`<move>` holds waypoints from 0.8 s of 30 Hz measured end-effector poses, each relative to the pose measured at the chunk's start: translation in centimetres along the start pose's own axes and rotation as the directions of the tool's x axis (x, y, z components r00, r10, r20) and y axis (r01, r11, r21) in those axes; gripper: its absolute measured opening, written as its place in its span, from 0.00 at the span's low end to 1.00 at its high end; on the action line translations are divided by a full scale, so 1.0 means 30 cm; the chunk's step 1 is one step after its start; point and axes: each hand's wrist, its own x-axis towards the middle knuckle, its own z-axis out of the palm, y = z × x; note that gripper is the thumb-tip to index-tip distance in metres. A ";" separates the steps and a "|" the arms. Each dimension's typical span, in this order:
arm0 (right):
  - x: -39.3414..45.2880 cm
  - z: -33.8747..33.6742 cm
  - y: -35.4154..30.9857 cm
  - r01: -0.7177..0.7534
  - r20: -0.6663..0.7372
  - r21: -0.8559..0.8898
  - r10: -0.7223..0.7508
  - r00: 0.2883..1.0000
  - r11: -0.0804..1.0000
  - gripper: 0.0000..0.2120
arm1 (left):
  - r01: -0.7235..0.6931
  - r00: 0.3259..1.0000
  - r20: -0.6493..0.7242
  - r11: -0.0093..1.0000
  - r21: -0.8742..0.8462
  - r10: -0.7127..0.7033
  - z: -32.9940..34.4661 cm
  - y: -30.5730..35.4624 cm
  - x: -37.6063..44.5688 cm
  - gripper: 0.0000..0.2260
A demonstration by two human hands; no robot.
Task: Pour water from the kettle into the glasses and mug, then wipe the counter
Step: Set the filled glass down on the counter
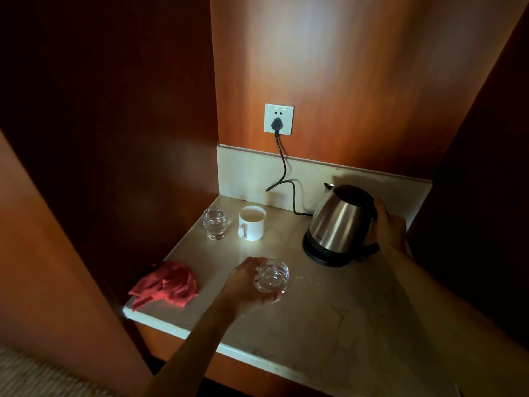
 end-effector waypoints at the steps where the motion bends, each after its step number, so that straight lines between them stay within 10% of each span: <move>1: -0.009 0.004 0.006 -0.002 0.013 0.002 0.002 1.000 1.000 0.26 | 0.002 1.000 0.000 1.000 0.008 -0.002 -0.001 -0.001 -0.001 0.37; 24: -0.027 0.050 0.034 0.038 0.071 -0.017 -0.037 0.997 0.999 0.33 | 0.080 0.993 -0.086 0.997 0.007 -0.079 -0.007 0.146 0.194 0.33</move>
